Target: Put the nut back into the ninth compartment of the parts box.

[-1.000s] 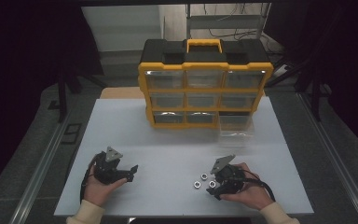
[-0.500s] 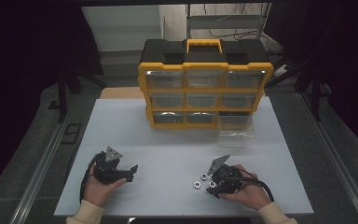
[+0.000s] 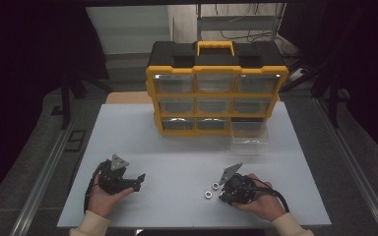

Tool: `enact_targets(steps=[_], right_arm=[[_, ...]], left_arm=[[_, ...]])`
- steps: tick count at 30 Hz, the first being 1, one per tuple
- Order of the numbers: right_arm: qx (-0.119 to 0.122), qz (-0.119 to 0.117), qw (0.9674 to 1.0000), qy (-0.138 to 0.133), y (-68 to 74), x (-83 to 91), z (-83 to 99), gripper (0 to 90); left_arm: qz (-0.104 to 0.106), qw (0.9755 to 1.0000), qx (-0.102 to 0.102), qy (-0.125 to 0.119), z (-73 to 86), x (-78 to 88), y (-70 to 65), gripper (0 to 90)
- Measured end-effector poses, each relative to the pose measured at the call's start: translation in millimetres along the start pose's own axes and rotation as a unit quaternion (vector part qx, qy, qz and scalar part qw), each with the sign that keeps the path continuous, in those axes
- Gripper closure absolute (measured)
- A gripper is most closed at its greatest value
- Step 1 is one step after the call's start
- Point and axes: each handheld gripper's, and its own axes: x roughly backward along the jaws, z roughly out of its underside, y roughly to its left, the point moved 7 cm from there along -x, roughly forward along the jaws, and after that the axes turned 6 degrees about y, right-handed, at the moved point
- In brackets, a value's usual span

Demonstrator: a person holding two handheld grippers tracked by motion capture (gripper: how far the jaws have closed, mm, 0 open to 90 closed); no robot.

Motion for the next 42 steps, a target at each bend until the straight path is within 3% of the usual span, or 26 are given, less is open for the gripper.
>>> enact_targets(steps=[10,42], right_arm=[[0.001,0.02,0.9997,-0.013,-5.3,6.2,0.4,70.1],[-0.02,0.033,0.9976,-0.058,-25.6,44.0,-3.9,70.1]], left_arm=[[0.0,1.0,0.0,0.0,-0.1,0.4,0.3,7.2],[0.0,1.0,0.0,-0.002,-0.8,1.2,-0.1,7.2]])
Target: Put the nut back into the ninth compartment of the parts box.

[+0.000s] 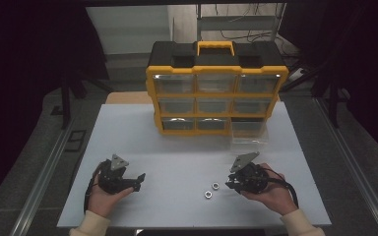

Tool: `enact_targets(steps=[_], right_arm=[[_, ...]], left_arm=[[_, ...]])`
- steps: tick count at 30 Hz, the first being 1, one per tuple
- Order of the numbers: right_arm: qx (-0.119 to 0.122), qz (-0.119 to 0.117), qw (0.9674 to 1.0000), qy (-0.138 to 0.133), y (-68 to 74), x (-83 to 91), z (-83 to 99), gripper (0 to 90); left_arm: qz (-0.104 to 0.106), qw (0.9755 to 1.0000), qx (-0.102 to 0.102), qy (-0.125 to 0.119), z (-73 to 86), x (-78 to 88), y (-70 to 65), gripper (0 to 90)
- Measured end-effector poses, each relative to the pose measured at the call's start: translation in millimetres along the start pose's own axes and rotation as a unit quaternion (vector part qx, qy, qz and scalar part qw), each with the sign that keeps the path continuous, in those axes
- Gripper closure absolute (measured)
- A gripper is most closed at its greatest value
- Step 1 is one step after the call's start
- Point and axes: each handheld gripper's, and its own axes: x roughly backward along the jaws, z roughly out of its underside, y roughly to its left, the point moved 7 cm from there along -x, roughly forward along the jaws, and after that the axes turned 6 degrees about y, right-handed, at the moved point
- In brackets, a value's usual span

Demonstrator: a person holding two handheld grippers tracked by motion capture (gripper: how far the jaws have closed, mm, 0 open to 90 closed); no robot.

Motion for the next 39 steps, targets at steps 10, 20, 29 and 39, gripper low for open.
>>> enact_targets(steps=[10,20,29,39], right_arm=[[-0.004,0.003,1.0,-0.007,-5.3,6.8,-2.8,70.2],[-0.007,0.011,0.9998,-0.018,-12.1,15.2,-7.1,70.2],[-0.012,0.018,0.9994,-0.027,-18.8,22.6,-11.9,70.2],[-0.014,0.024,0.9989,-0.037,-25.1,29.0,-15.9,70.2]], left_arm=[[0.0,1.0,0.0,0.0,-0.1,-0.2,-0.6,7.2],[0.0,1.0,0.0,0.001,0.1,-0.6,-0.7,7.2],[0.0,1.0,0.001,0.002,0.3,-1.0,-0.8,7.2],[0.0,1.0,0.001,0.001,0.2,-0.9,-0.6,7.2]])
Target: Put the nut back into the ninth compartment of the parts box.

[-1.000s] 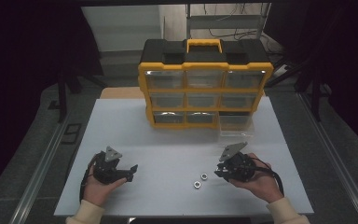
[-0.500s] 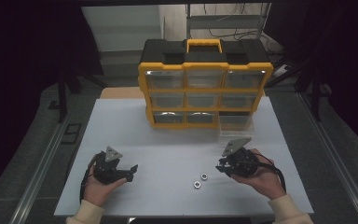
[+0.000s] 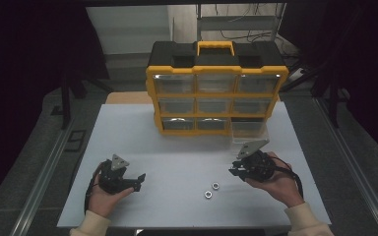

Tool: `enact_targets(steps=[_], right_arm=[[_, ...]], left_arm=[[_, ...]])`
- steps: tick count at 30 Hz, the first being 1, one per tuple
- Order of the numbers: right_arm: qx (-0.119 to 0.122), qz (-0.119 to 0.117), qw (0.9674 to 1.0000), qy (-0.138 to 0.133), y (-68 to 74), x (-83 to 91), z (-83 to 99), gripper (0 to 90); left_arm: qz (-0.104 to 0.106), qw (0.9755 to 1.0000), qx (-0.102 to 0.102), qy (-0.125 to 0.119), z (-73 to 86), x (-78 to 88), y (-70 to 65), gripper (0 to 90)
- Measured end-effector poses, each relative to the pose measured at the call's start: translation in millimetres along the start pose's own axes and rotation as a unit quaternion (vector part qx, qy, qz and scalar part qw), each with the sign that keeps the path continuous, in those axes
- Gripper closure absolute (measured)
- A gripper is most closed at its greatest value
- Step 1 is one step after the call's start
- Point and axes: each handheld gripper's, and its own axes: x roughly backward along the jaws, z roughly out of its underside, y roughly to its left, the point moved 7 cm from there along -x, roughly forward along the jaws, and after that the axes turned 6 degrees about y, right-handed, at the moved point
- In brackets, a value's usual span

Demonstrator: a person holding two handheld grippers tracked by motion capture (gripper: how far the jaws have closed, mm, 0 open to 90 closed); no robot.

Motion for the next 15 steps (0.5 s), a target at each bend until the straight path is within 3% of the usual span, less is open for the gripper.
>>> enact_targets(steps=[15], right_arm=[[-0.01,0.009,0.9999,-0.01,-8.7,7.4,-3.4,70.2]], left_arm=[[0.0,1.0,0.002,-0.001,-0.2,-0.1,-0.1,7.2]])
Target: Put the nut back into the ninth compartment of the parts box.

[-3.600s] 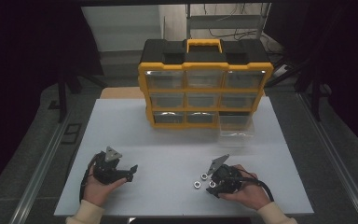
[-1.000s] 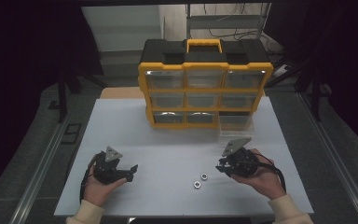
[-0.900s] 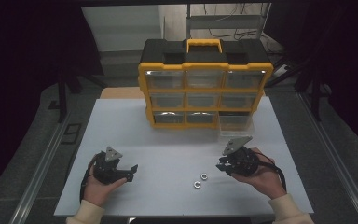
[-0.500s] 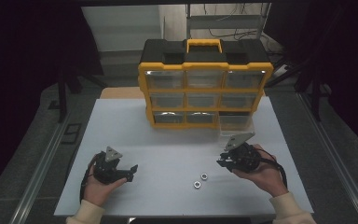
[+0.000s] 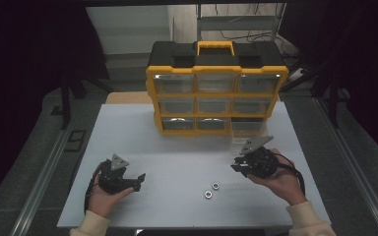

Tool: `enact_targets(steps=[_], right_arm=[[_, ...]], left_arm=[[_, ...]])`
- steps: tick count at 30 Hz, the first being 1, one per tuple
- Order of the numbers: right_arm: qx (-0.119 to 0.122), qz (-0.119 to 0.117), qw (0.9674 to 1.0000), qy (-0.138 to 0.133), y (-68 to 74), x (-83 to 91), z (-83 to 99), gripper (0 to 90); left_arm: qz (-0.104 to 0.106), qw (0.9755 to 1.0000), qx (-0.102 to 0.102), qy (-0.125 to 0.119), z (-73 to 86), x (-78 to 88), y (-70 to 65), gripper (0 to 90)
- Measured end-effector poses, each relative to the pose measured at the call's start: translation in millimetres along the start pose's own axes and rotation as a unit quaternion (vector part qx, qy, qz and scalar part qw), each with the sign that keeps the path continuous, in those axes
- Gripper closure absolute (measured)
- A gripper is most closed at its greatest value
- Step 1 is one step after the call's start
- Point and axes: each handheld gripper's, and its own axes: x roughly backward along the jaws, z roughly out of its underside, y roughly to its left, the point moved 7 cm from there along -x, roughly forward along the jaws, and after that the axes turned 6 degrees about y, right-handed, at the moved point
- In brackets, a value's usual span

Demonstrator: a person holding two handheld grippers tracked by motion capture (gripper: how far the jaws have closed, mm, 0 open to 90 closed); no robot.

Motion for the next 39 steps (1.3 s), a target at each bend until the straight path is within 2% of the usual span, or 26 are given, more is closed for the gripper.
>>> enact_targets(steps=[16,26,39], right_arm=[[-0.014,0.013,0.9997,-0.016,-10.4,9.4,-4.2,70.2],[-0.018,0.019,0.9995,-0.017,-16.7,8.2,-4.9,70.2],[-0.037,0.033,0.9984,-0.028,-28.0,12.9,-4.4,70.2]], left_arm=[[-0.001,1.0,-0.001,0.001,0.2,-0.3,0.0,7.2],[-0.001,1.0,-0.001,0.001,0.4,-0.3,0.4,7.2],[-0.002,1.0,-0.001,0.001,0.6,-0.3,0.6,7.3]])
